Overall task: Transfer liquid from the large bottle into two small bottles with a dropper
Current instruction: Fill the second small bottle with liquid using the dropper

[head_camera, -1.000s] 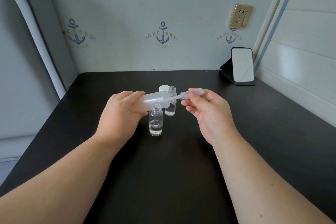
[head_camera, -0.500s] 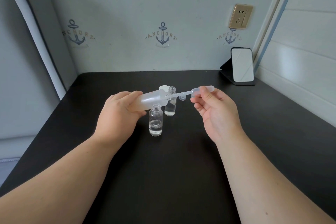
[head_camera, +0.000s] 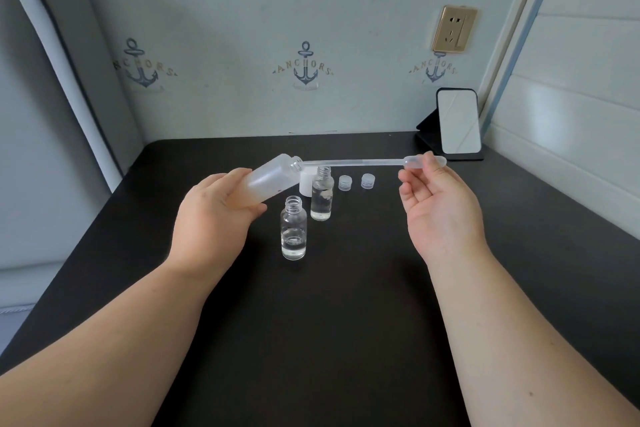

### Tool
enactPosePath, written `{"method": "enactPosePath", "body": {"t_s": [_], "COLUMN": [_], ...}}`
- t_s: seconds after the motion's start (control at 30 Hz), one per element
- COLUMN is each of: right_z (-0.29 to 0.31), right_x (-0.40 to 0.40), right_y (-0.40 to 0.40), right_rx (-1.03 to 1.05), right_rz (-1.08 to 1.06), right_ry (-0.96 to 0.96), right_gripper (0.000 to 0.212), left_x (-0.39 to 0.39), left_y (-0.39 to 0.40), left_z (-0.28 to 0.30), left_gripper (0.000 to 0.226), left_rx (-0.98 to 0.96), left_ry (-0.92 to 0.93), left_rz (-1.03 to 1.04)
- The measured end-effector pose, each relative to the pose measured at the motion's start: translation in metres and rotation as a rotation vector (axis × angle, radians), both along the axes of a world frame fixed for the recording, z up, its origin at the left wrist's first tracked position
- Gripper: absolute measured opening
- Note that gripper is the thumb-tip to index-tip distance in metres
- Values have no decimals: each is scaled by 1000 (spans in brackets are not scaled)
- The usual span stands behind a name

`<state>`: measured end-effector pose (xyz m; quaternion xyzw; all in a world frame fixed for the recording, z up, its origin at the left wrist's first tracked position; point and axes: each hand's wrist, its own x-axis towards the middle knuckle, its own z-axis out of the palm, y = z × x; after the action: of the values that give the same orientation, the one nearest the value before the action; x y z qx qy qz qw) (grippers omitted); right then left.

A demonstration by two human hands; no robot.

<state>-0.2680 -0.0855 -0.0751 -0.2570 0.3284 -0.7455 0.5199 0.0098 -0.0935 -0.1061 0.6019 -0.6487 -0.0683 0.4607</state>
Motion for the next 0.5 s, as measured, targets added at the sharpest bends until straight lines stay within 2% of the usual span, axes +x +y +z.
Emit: {"method": "enactPosePath", "body": {"t_s": [0.07,0.17,0.27,0.5], "right_z": [1,1,0,0], "right_x": [-2,-5,-8,-8], "right_y": [0,0,-1,-2], "right_rx": [7,6,4,-16], "right_rz": [-15,-14,-13,7], "right_ry": [-37,-118,-146,-119], "right_gripper": [26,14,12,23], "left_x": [0,2,2,0], "left_y": [1,1,0,1], "left_z": [1,1,0,1], "left_gripper": [36,29,23,15], "left_rx": [10,34,54,83], "left_ry": [32,102,166,254], "left_rz": [0,-17,-34,-39]}}
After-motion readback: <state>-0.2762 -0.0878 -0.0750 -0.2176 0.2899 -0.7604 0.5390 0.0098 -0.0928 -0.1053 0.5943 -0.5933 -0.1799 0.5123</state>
